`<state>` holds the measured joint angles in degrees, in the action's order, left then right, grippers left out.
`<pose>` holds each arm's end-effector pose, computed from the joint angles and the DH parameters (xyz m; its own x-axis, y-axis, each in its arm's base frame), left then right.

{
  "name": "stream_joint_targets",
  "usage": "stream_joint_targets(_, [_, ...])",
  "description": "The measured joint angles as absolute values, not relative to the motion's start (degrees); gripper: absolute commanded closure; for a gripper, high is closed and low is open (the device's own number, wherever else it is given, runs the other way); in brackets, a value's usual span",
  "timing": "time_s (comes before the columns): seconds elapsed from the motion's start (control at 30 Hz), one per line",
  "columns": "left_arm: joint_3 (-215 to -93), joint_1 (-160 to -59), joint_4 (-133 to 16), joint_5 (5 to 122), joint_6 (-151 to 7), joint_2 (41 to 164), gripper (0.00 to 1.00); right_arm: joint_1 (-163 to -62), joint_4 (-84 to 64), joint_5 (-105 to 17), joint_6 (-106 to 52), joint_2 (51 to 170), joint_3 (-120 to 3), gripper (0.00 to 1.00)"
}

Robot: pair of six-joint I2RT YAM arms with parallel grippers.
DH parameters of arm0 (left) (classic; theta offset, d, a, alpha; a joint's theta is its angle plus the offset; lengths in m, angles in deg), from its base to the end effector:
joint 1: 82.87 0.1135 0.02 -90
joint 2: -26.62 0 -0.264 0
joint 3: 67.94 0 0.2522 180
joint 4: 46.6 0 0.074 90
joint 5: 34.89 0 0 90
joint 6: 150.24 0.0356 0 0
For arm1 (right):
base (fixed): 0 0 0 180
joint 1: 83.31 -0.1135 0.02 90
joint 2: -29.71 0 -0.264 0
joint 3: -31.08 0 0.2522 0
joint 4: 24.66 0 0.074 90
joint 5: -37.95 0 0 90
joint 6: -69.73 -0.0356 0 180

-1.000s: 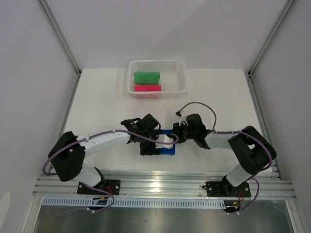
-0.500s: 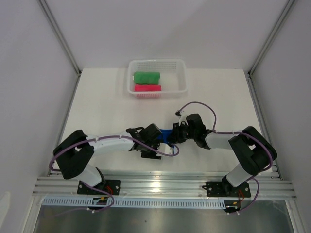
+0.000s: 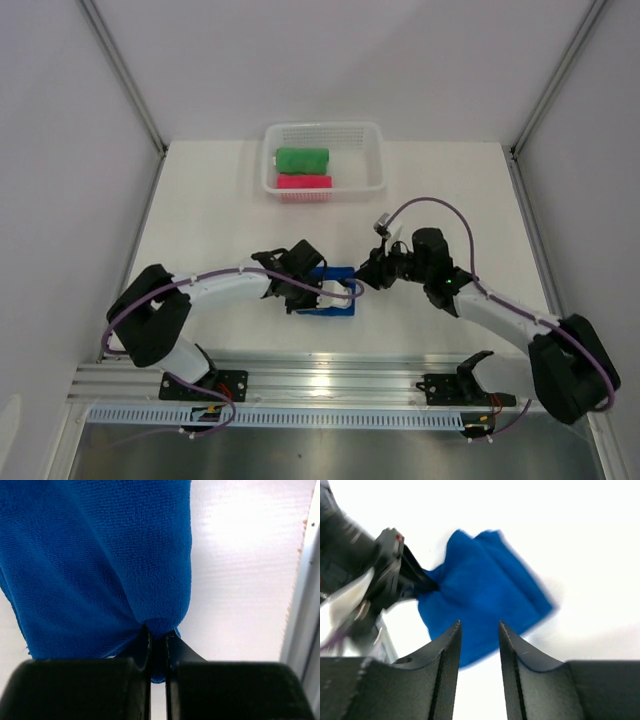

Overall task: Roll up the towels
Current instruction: Roll the towel

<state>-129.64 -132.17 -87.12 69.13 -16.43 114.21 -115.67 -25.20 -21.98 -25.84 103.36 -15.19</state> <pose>0.1755 -0.2173 0.1677 0.1217 0.8885 -0.4425 0.9901 -0.0775 0.1168 0.2127 0.1559 0.2035 -0.4612 -0.1928 -0.8661 -0.7999 0.5129 0.3118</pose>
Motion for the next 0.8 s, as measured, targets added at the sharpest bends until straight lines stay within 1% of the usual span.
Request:
stream_joint_targets(0.07, [-131.1, -129.9, -90.5, 71.7, -16.0, 114.2, 0.99, -114.2, -23.5, -21.1, -20.5, 98.0, -14.6, 0.59])
stream_joint_targets(0.17, [-133.9, -126.8, -96.2, 75.8, -14.4, 114.2, 0.99, -112.6, -19.8, -19.9, -11.5, 91.1, -14.4, 0.55])
stream_joint_targets(0.2, [-134.8, -126.1, -97.9, 77.0, -13.6, 114.2, 0.99, -112.5, -18.5, -19.0, -8.3, 89.1, -14.4, 0.49])
stream_joint_targets(0.33, [-137.8, -123.5, -104.1, 82.3, -10.7, 114.9, 0.99, -112.5, -11.5, -11.9, 5.6, 85.2, -14.3, 0.42])
stream_joint_targets(0.43, [-139.8, -121.9, -108.0, 85.9, -8.8, 116.5, 0.99, -113.7, -7.2, -8.6, 12.6, 85.5, -14.1, 0.40])
stream_joint_targets(0.53, [-141.1, -120.4, -110.8, 88.5, -7.4, 118.5, 0.99, -117.7, -5.6, -8.7, 17.8, 86.9, -13.5, 0.40])
stream_joint_targets(0.8, [-143.3, -118.9, -114.3, 91.6, -6.0, 121.7, 0.99, -125.4, -11.7, -11.6, 21.9, 98.8, -13.4, 0.37])
